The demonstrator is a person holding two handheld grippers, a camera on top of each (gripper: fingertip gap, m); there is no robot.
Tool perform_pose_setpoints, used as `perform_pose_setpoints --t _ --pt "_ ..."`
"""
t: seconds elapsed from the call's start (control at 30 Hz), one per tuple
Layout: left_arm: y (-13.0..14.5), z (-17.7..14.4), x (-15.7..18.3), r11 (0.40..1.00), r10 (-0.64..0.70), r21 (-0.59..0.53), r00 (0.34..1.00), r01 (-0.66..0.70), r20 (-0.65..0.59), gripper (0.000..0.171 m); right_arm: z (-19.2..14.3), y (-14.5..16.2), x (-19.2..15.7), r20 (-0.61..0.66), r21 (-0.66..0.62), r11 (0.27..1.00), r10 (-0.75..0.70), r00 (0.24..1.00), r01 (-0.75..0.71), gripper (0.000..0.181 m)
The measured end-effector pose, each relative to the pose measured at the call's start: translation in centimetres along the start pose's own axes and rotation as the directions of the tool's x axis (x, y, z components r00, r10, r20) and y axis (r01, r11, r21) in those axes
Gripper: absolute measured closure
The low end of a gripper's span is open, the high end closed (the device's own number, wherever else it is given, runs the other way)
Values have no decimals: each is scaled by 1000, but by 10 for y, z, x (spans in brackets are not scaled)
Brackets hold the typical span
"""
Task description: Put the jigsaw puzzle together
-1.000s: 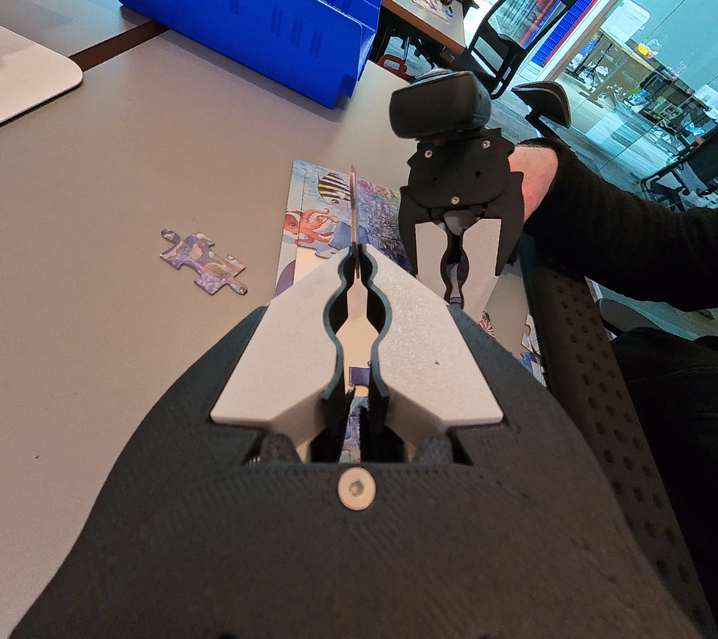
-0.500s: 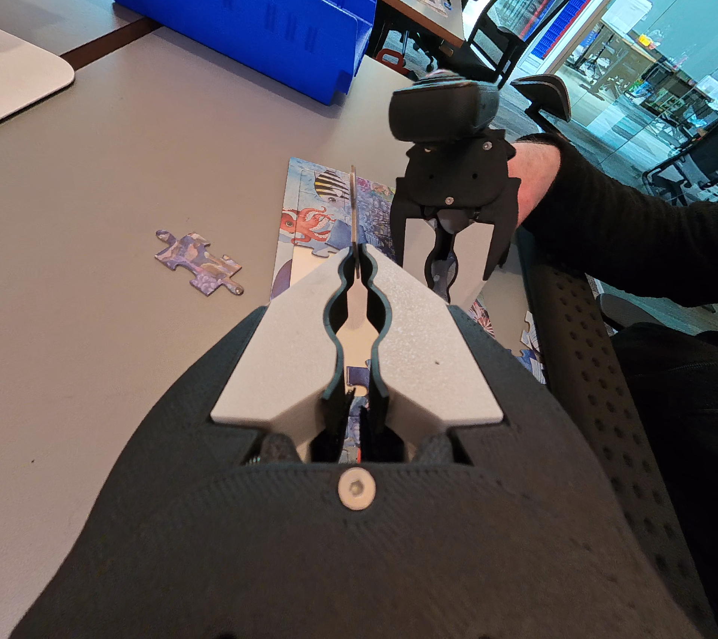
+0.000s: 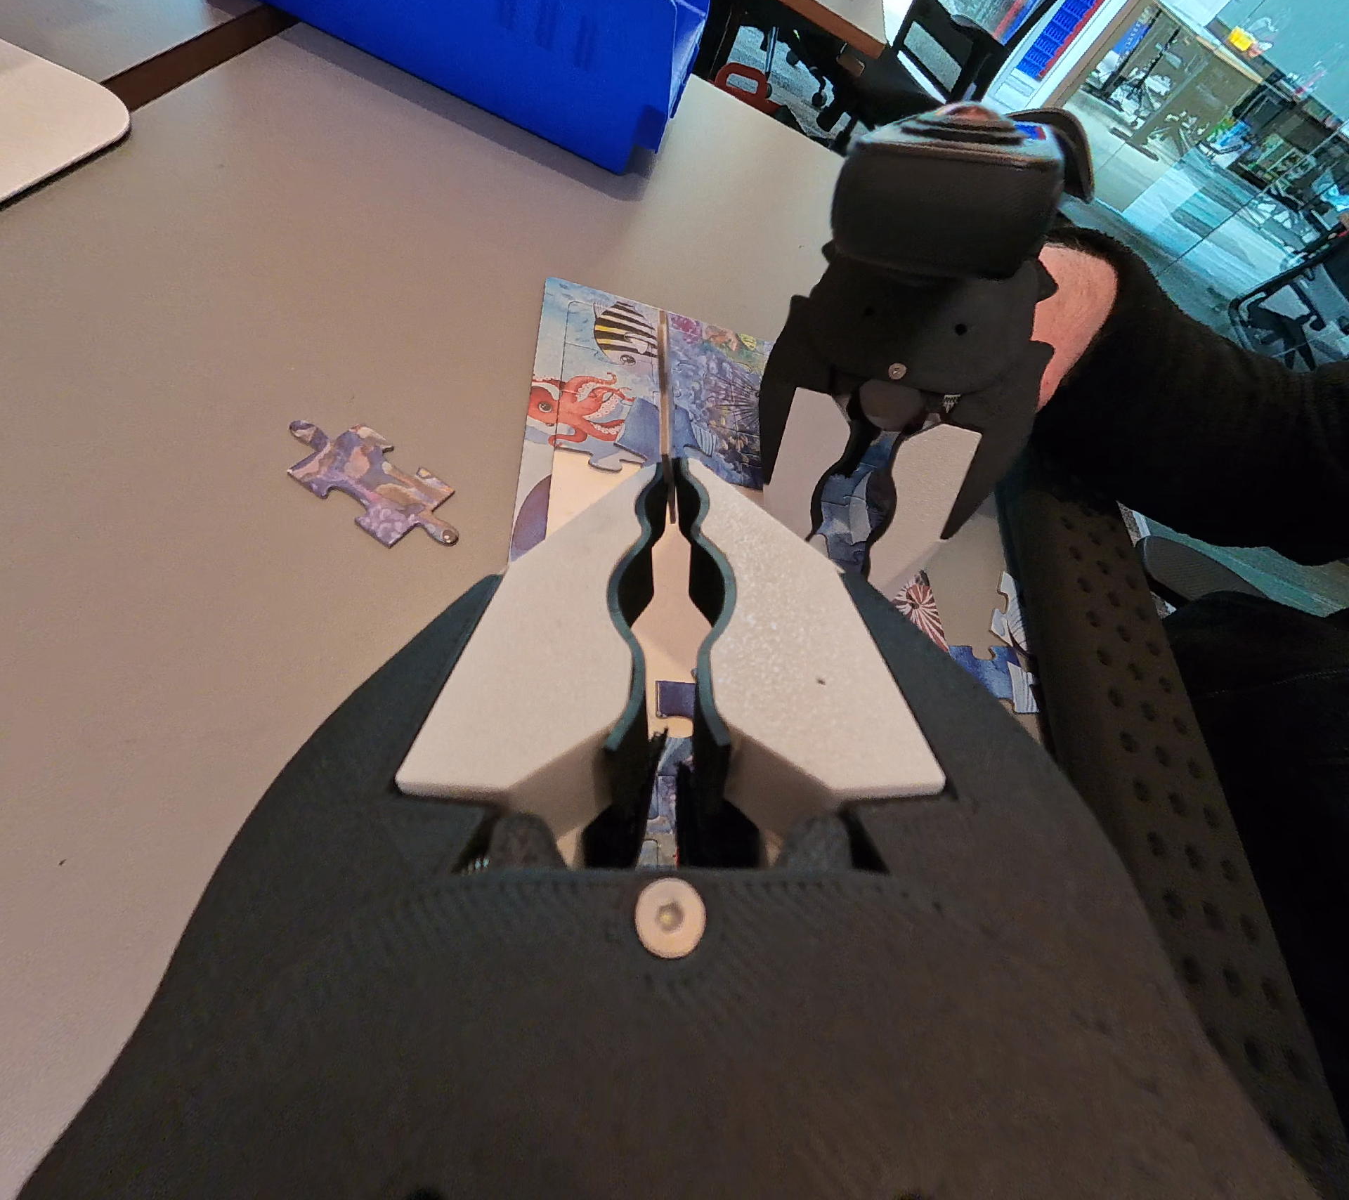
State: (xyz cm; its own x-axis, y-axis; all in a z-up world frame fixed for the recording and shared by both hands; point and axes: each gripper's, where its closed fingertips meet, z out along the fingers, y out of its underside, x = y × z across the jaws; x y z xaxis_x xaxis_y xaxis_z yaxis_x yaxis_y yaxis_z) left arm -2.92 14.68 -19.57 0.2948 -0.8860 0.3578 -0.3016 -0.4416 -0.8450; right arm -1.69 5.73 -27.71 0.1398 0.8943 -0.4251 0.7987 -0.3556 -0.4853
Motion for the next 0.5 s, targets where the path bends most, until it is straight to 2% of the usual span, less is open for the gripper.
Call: perform_pose_setpoints --t 0.27,0.5 --pt "2 1 -1 1000 -1 -10 1000 1 3 171 -2 -3 2 -68 -4 998 -61 996 61 147" --pt "5 3 -1 1000 0 -20 1000 0 7 171 -8 -7 4 -96 25 996 -80 992 83 146"
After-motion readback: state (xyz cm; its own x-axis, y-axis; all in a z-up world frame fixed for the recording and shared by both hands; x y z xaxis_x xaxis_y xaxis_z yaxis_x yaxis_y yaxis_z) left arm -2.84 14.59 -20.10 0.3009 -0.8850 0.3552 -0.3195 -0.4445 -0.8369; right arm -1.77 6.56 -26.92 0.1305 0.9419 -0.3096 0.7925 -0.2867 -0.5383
